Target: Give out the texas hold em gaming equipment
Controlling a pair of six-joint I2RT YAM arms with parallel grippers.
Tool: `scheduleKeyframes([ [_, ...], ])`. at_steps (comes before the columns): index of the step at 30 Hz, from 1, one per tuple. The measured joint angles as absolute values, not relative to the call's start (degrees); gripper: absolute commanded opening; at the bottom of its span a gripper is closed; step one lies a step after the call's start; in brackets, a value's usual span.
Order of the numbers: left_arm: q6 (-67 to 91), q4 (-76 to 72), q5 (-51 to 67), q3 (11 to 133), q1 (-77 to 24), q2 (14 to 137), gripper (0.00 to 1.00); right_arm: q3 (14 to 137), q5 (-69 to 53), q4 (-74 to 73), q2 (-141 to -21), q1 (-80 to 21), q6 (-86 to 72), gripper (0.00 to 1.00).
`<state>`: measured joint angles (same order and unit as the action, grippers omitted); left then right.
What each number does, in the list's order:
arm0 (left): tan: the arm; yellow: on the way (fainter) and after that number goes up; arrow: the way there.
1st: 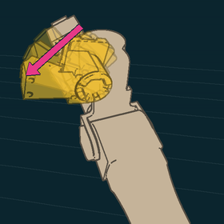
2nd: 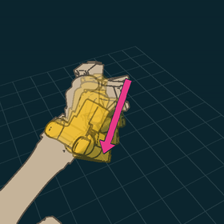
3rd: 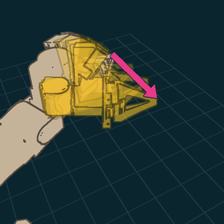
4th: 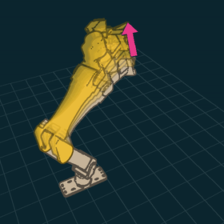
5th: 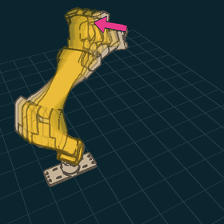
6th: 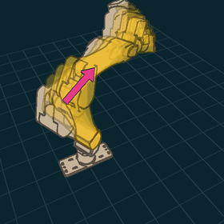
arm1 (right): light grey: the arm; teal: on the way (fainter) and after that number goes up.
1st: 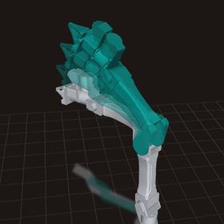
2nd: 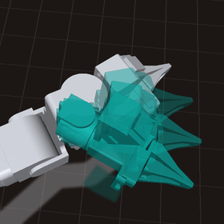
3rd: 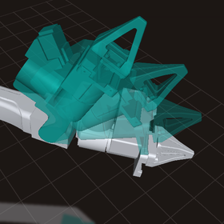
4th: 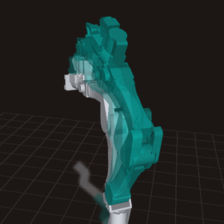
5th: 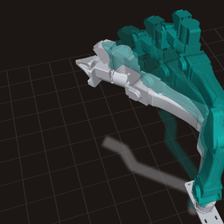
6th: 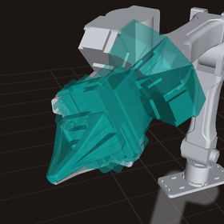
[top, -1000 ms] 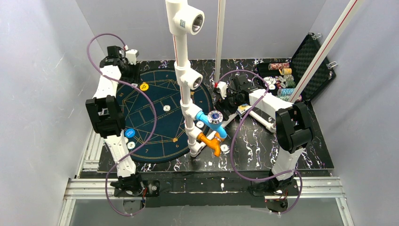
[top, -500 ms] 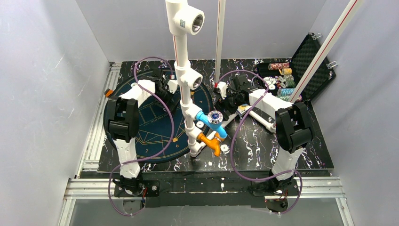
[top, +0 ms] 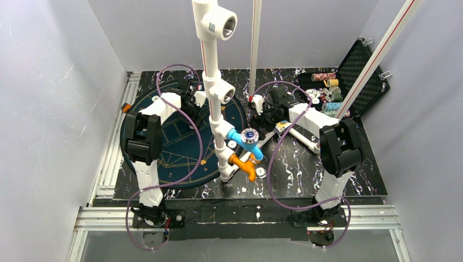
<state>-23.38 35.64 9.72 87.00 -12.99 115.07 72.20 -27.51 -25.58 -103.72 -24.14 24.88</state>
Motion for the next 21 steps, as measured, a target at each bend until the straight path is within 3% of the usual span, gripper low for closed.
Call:
scheduleKeyframes([
  [10,-23.6,33.2,8.5,85.8,-14.4,116.3,0.55,72.2,-27.5,-25.6,-104.2,-24.1,25.1,0.98],
  [21,-23.4,32.9,7.7,86.0,-14.1,116.7,0.29,72.2,-27.2,-25.6,-104.4,-24.1,25.3,0.98],
])
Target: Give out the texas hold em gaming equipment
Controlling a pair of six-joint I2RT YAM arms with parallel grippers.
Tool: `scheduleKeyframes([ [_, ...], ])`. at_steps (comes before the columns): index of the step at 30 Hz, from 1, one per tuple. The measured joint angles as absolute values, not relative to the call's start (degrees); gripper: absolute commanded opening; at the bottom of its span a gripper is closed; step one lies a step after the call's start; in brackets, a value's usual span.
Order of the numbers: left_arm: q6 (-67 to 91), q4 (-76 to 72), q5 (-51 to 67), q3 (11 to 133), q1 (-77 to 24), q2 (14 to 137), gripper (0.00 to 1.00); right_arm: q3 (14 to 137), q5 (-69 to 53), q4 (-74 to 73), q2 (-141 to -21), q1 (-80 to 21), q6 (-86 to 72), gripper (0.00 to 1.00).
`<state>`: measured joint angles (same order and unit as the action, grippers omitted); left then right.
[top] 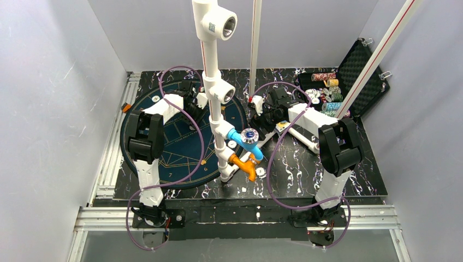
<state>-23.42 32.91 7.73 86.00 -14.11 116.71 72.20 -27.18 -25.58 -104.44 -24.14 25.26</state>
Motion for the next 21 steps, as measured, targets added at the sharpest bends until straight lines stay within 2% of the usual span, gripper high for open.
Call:
scheduleKeyframes([
  [4,-23.4,33.0,7.7,86.1,-14.1,116.7,0.25,72.2,-27.2,-25.6,-104.5,-24.1,25.3,0.98],
  [11,-22.8,35.6,8.6,88.2,-13.2,116.8,0.25,72.2,-27.2,-25.6,-104.5,-24.1,25.3,0.98],
  [21,-21.5,38.3,10.5,107.5,-6.7,121.5,0.25,72.2,-27.2,-25.6,-104.5,-24.1,25.3,0.98],
])
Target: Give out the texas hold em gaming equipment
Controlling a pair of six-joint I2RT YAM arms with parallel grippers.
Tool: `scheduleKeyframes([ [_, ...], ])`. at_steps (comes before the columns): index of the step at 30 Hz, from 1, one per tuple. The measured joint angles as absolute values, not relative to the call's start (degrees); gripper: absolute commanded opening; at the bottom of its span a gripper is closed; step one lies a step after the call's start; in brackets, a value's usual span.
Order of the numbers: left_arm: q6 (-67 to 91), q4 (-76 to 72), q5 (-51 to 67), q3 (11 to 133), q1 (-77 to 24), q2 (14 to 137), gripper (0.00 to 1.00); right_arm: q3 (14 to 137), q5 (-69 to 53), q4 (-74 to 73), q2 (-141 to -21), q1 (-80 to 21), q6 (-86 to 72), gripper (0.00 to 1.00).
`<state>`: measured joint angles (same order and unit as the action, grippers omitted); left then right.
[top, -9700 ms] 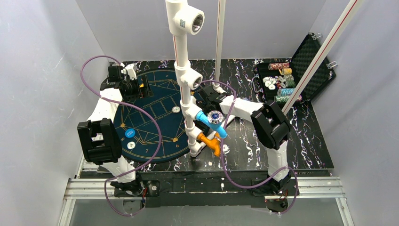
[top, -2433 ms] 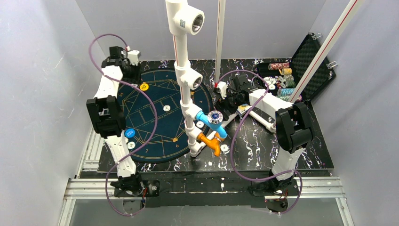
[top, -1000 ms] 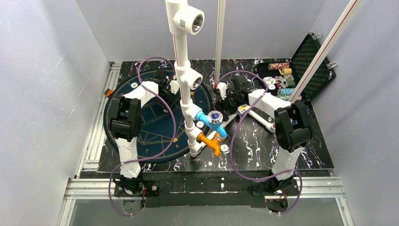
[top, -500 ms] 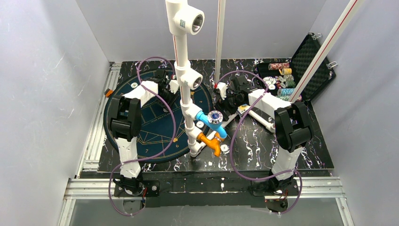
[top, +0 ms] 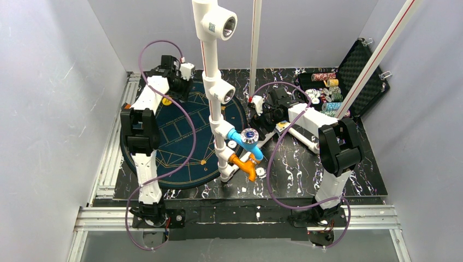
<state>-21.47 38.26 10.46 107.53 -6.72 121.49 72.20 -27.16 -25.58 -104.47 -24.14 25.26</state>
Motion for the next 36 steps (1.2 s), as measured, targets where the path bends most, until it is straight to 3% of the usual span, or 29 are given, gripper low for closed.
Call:
scheduleKeyframes([
  [11,-19.0,38.0,10.3,129.6,4.1,138.5,0.27,72.2,-27.2,-25.6,-105.0,-24.1,25.3,0.98],
  [33,-19.5,33.8,9.0,133.7,6.4,145.6,0.33,72.2,-27.2,-26.0,-106.5,-24.1,25.3,0.98],
  [36,-19.5,33.4,8.7,133.8,6.4,146.6,0.41,72.2,-27.2,-26.0,-106.5,-24.1,25.3,0.98],
])
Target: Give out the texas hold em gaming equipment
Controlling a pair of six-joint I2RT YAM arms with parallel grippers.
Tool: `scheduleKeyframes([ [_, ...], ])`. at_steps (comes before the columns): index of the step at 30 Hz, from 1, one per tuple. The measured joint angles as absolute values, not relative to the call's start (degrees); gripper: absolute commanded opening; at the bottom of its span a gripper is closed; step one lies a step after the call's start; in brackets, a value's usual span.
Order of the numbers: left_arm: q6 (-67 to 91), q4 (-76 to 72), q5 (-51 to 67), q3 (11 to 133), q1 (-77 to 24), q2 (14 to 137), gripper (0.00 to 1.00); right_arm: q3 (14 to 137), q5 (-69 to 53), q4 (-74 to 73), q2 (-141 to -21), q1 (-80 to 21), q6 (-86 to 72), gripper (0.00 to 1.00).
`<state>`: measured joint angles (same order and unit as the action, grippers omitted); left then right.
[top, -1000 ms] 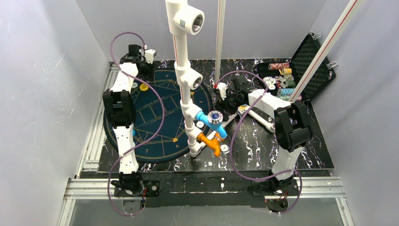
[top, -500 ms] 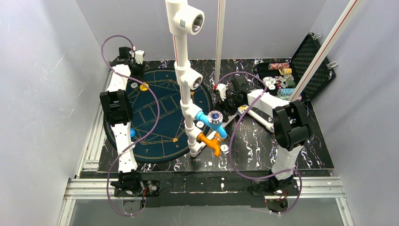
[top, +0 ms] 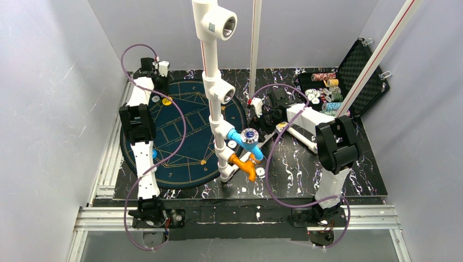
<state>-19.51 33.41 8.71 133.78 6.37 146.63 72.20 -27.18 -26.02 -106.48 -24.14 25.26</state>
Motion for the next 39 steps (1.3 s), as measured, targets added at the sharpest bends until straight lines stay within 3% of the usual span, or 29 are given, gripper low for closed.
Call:
scheduleKeyframes([
  [4,-19.9,33.1,8.1,134.1,6.4,146.7,0.74,72.2,-27.2,-26.0,-106.5,-24.1,25.3,0.98],
  [10,-19.1,33.3,8.3,133.7,6.5,146.1,0.98,72.2,-27.4,-26.0,-106.5,-24.1,25.3,0.98],
  [19,-15.8,34.9,11.8,118.5,6.2,128.9,0.98,71.9,-28.2,-29.7,-105.0,-24.1,28.0,0.98],
  [29,-9.5,30.9,19.7,96.9,5.9,103.8,0.98,59.6,-27.7,-37.7,-87.4,-24.2,38.7,0.98],
  [34,-6.2,30.2,21.8,91.2,5.5,101.2,0.98,55.2,-26.9,-39.1,-85.4,-26.6,40.9,0.98],
  [39,-3.5,31.5,21.1,89.9,4.4,101.1,0.98,49.7,-22.2,-37.0,-83.2,-35.2,39.0,0.98],
])
